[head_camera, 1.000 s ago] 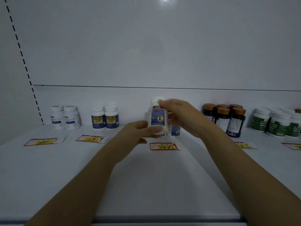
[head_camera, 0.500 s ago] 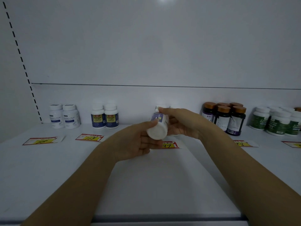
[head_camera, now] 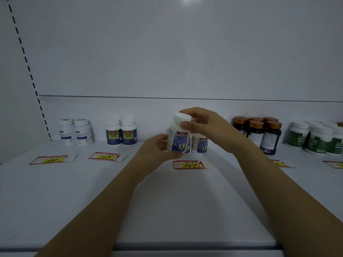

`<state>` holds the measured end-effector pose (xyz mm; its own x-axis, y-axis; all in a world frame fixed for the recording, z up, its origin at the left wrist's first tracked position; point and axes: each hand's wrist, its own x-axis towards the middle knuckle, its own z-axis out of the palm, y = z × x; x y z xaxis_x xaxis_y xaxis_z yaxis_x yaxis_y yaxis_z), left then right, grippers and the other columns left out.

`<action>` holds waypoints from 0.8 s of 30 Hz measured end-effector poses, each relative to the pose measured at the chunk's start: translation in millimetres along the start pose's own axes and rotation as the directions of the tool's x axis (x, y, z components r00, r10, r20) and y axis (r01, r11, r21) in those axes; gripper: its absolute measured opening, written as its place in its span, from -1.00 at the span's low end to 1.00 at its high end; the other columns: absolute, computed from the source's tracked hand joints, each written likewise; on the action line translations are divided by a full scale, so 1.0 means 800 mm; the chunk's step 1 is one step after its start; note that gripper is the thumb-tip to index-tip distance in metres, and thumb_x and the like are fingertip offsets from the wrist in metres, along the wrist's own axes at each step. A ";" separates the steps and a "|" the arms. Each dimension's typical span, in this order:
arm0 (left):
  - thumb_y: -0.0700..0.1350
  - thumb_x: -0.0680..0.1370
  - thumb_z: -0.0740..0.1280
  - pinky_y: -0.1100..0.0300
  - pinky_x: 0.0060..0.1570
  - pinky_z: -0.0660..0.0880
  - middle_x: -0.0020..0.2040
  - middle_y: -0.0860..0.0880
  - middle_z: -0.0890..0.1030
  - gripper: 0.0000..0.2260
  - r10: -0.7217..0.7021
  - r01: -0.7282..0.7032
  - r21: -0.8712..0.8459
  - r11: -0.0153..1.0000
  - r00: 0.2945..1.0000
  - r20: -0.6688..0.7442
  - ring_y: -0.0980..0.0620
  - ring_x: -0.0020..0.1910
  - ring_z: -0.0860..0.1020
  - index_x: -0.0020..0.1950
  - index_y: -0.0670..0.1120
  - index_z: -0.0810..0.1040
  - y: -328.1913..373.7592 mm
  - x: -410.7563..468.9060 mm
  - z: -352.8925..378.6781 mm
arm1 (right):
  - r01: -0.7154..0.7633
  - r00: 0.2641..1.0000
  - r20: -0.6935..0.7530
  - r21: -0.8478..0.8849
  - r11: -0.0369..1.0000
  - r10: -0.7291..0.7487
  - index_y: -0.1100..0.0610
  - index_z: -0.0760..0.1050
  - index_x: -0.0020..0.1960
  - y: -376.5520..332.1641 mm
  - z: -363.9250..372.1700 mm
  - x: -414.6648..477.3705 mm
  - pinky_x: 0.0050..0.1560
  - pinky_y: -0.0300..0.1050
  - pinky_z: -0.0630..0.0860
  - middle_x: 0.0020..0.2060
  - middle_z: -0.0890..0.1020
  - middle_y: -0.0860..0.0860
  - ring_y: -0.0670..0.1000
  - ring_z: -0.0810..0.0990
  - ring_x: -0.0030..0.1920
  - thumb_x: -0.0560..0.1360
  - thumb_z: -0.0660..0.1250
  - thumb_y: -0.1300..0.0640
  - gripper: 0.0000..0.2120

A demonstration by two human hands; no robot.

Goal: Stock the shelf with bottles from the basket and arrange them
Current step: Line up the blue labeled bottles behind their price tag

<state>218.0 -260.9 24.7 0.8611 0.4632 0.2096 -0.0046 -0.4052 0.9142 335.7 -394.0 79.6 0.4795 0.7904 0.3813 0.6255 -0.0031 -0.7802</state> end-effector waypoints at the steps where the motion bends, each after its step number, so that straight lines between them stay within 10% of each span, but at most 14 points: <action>1: -0.16 0.40 0.49 0.45 -0.20 0.42 -0.01 0.15 0.59 -0.61 0.007 -0.007 0.027 1.000 1.000 0.002 0.26 -0.07 0.56 0.17 0.03 0.47 -0.001 0.000 0.000 | 0.004 1.000 -0.015 -0.041 0.999 -0.005 -0.07 0.46 0.27 0.001 0.000 0.001 0.09 -0.19 0.51 0.13 0.56 -0.15 -0.15 0.59 0.07 0.50 0.35 0.01 -0.66; 9: -0.16 0.42 0.48 0.48 -0.24 0.41 0.06 0.09 0.60 -0.65 -0.007 0.006 0.119 0.993 1.000 0.005 0.28 -0.08 0.54 0.15 0.02 0.47 -0.016 0.007 -0.005 | 0.054 0.995 0.095 -0.480 0.876 -0.009 -0.02 0.52 0.18 -0.014 0.001 0.032 0.02 -0.26 0.49 0.04 0.58 -0.14 -0.13 0.55 0.04 0.50 0.34 -0.03 -0.73; 13: 0.00 0.46 0.43 0.33 0.09 0.28 0.33 0.09 0.44 -0.44 0.016 -0.004 0.259 0.966 0.999 -0.044 0.10 0.29 0.42 0.40 0.01 0.31 -0.018 0.007 -0.006 | 0.080 0.991 0.137 -0.569 0.819 -0.001 0.05 0.53 0.21 -0.047 -0.008 0.071 0.02 -0.27 0.37 0.03 0.56 -0.10 -0.10 0.52 0.06 0.48 0.37 0.00 -0.68; 19: 0.10 0.64 0.02 0.12 0.47 -0.10 0.57 -0.09 -0.01 -0.44 -0.070 0.044 0.772 0.634 0.998 0.001 -0.02 0.54 -0.03 0.55 -0.14 -0.03 -0.036 0.012 -0.002 | 0.061 0.998 0.045 -0.604 0.795 -0.042 0.15 0.54 0.18 -0.041 0.004 0.126 -0.03 -0.24 0.36 0.07 0.57 0.01 -0.06 0.48 0.01 0.48 0.38 0.09 -0.71; 24: 0.05 0.66 -0.08 0.07 0.50 -0.10 0.56 -0.13 -0.05 -0.48 -0.145 0.031 0.868 0.495 0.988 0.048 -0.06 0.54 -0.06 0.55 -0.18 -0.05 -0.052 0.016 -0.004 | 0.009 1.000 0.005 -0.625 0.780 -0.008 0.18 0.52 0.19 0.002 0.027 0.142 -0.06 -0.24 0.33 0.12 0.57 0.07 -0.05 0.44 -0.01 0.47 0.37 0.12 -0.69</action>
<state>227.9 -235.4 -9.8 0.8758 0.4792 0.0578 0.4659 -0.8706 0.1580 378.0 -290.6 111.2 0.4713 0.7937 0.3846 0.8775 -0.3780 -0.2952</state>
